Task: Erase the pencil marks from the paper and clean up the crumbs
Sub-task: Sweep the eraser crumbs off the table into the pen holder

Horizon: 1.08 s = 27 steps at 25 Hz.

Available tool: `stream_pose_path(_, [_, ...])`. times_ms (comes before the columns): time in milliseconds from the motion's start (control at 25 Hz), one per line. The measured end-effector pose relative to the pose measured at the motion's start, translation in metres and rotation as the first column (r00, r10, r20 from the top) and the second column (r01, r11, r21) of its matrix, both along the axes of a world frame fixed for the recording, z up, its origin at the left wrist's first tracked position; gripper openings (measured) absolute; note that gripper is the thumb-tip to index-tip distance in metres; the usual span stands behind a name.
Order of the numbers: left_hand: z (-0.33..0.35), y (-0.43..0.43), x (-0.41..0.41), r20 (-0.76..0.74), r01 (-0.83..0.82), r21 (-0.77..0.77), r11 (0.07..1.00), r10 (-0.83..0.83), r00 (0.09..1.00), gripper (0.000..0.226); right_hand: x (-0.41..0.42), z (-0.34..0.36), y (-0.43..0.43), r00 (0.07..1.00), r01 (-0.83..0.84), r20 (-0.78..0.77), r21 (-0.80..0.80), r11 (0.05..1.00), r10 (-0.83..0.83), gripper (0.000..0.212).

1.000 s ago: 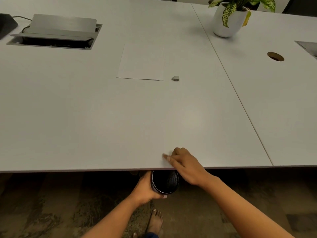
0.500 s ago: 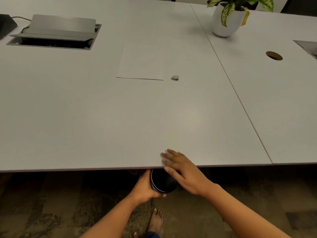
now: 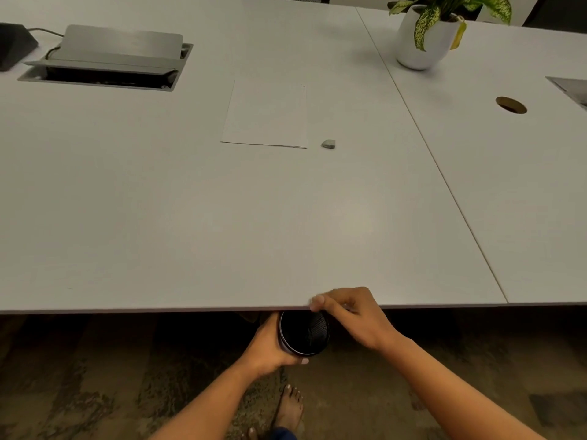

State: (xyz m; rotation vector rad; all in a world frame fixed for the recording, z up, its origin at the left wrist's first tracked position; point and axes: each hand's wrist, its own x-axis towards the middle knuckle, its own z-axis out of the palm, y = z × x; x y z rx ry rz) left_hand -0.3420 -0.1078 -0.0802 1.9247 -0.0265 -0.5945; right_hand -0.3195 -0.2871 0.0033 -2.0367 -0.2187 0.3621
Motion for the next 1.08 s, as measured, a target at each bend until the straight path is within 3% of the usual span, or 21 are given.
stream_pose_path(80, [0.0,0.0,0.0,-0.005,-0.002,-0.002,1.0,0.002,1.0,0.092,0.007,0.001,-0.001,0.997,0.074,0.032,-0.042,0.996,-0.072,0.032])
stream_pose_path(240, [-0.005,0.0,-0.001,-0.016,0.007,-0.003,1.0,-0.007,1.0,0.09,0.008,-0.009,0.015,0.981,-0.192,-0.018,-0.245,0.95,0.193,0.044])
stream_pose_path(320, [-0.007,0.0,0.0,-0.022,0.011,0.006,1.0,-0.011,1.0,0.09,0.002,-0.007,0.021,0.982,-0.187,-0.045,-0.113,0.976,0.183,0.038])
stream_pose_path(400, [-0.006,0.0,0.0,-0.027,0.008,0.018,1.0,-0.008,1.0,0.093,0.006,0.002,0.025,0.998,-0.011,-0.068,0.042,0.999,0.014,0.037])
stream_pose_path(520, [-0.005,0.0,0.0,-0.024,-0.007,0.009,1.0,0.007,1.0,0.098,0.03,0.006,0.024,0.982,0.179,0.064,-0.032,0.983,-0.177,0.025])
stream_pose_path(720, [-0.007,0.002,-0.003,-0.01,0.007,-0.007,1.0,-0.007,1.0,0.093,0.026,-0.001,0.022,0.993,-0.118,-0.036,-0.17,0.978,0.113,0.033])
stream_pose_path(880, [-0.004,0.004,-0.006,-0.003,0.022,-0.022,1.0,-0.022,1.0,0.091,-0.005,0.0,0.011,0.998,-0.06,-0.044,-0.128,0.99,0.055,0.035])
stream_pose_path(1080, [-0.004,0.003,-0.016,-0.006,0.035,-0.068,0.997,-0.035,0.999,0.096,-0.018,-0.007,0.007,0.999,-0.047,-0.029,-0.124,0.991,0.044,0.02])
